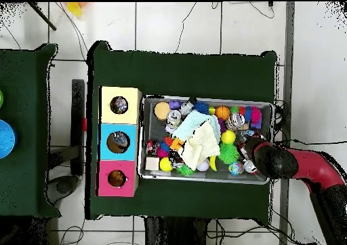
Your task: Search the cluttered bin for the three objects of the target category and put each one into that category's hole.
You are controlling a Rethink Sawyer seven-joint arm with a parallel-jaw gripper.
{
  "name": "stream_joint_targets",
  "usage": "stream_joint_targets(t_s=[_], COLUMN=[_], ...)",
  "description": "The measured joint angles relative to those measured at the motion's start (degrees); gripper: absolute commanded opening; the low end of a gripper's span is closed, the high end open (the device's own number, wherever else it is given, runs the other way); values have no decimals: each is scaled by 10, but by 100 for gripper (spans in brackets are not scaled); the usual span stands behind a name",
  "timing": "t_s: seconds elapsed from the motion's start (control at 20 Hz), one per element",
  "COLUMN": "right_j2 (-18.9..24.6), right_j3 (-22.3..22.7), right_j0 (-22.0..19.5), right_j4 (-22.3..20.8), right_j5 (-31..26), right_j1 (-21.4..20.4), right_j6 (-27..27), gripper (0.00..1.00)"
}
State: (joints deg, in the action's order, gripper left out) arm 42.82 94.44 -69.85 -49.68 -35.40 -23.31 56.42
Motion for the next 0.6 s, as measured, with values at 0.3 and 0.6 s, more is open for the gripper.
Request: stream_joint_targets(t_s=[0.3, 0.6], right_j2=[18, 33], right_j3=[-8, -14], right_j0=[-20, -33], right_j4=[1, 1], right_j5=[0, 0], right_j1=[20, 33], right_j6=[-33, -81], gripper=[100, 100])
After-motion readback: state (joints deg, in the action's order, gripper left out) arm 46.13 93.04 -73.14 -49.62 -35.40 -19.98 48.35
